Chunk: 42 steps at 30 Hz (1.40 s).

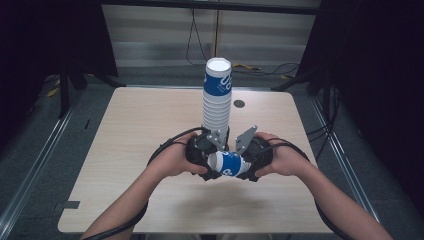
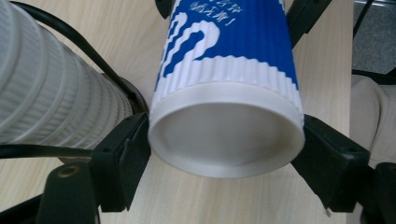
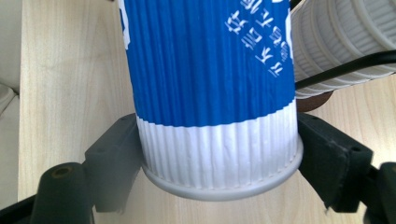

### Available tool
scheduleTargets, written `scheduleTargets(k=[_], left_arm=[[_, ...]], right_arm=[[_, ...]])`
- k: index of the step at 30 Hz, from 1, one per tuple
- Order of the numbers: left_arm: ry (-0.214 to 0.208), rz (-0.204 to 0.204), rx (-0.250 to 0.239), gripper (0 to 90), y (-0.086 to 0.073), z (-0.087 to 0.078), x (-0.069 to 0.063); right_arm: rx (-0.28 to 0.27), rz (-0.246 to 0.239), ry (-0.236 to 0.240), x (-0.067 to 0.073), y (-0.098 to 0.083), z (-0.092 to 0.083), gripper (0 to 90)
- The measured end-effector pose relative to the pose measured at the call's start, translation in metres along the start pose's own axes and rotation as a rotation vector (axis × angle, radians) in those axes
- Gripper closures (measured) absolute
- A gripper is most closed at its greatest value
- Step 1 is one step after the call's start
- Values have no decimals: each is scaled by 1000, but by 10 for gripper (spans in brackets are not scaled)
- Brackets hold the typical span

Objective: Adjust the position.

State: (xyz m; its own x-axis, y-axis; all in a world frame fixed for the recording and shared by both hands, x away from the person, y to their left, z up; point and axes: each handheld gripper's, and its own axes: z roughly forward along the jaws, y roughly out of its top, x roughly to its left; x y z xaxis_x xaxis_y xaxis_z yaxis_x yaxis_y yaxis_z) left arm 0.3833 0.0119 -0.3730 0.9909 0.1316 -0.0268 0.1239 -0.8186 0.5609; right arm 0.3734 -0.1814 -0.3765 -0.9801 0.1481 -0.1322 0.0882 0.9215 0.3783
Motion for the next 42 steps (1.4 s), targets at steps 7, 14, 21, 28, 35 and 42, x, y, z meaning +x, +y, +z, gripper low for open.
scheduleTargets(k=[7,14,21,28,35,42], left_arm=[[-6,-5,8,255,3,2,0],[-20,-5,21,269,3,6,2],[-29,-14,13,279,1,8,3],[-36,-25,-1,280,0,8,4],[-41,-36,12,288,1,9,3],[-50,-35,17,298,-3,9,4]], right_arm=[[7,-3,-9,1,3,1,196],[1,-9,-2,2,4,1,195],[1,-18,-8,2,5,0,193],[-5,-27,-9,1,6,0,193],[-1,-26,0,2,6,2,192],[-2,-28,-5,3,5,2,190]])
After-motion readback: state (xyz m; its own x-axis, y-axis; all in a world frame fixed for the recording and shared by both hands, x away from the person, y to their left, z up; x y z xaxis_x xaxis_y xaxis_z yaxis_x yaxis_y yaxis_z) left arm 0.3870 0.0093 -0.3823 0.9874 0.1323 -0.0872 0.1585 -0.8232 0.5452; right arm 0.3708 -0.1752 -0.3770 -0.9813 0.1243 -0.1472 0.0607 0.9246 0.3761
